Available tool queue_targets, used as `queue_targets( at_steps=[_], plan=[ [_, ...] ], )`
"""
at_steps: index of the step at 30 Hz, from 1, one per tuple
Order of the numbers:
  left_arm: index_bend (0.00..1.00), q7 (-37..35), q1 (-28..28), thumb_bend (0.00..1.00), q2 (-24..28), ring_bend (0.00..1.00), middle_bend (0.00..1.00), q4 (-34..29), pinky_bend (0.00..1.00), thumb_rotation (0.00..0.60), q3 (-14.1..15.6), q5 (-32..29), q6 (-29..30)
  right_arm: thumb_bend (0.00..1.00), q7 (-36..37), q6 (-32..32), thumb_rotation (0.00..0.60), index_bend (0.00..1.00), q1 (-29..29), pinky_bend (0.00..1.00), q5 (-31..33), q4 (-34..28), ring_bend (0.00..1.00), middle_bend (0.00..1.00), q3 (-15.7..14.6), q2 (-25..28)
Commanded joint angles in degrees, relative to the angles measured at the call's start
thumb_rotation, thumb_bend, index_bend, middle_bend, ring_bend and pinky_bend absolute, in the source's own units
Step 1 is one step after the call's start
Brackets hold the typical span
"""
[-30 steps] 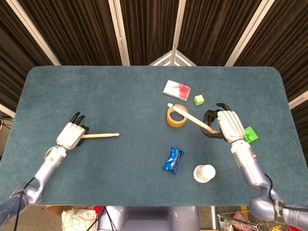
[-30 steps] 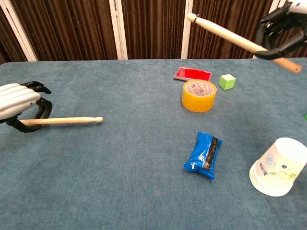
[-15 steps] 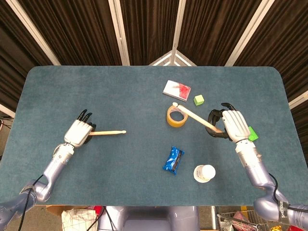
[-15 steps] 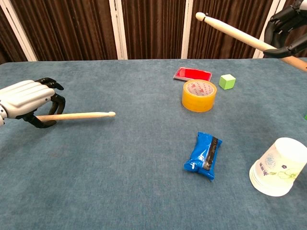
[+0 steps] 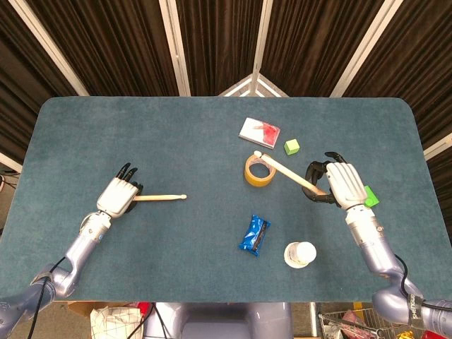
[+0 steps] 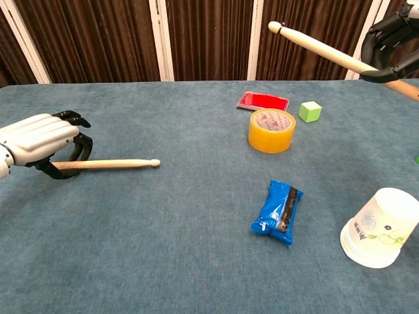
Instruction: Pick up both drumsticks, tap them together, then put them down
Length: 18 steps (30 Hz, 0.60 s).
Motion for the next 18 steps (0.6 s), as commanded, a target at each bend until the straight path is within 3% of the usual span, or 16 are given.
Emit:
queue_targets(
  at_steps=[1,8,18],
  plan=[
    [0.56,0.1,0.0,0.51,0.3,0.1,0.54,-0.3,0.0,0.6,0.0,-0.2,-0.4,0.46,0.0,0.0,0.6,0.75,0.0,0.15,-0.1,0.0,0.51,0.65,0.1,0.0],
    [0.5,1.5,0.0,0.51,1.0,0.08,0.5,-1.4,0.0,0.6,-0.2,-0.8,-1.2,0.46,0.1,-0.3,0.6,0.75,0.0,0.15,-0.1,0.2,0.51,0.65,0.3,-0.1],
    [0.48,2.3,0.3,0.51,2.2,0.08,0.53,-3.9,0.0,0.6,-0.4,-1.5,-1.6,0.46,0.1,-0.1,0.6,0.75,-0.4,0.15,-0.4,-0.1,0.51,0.65,0.4,0.1]
  ],
)
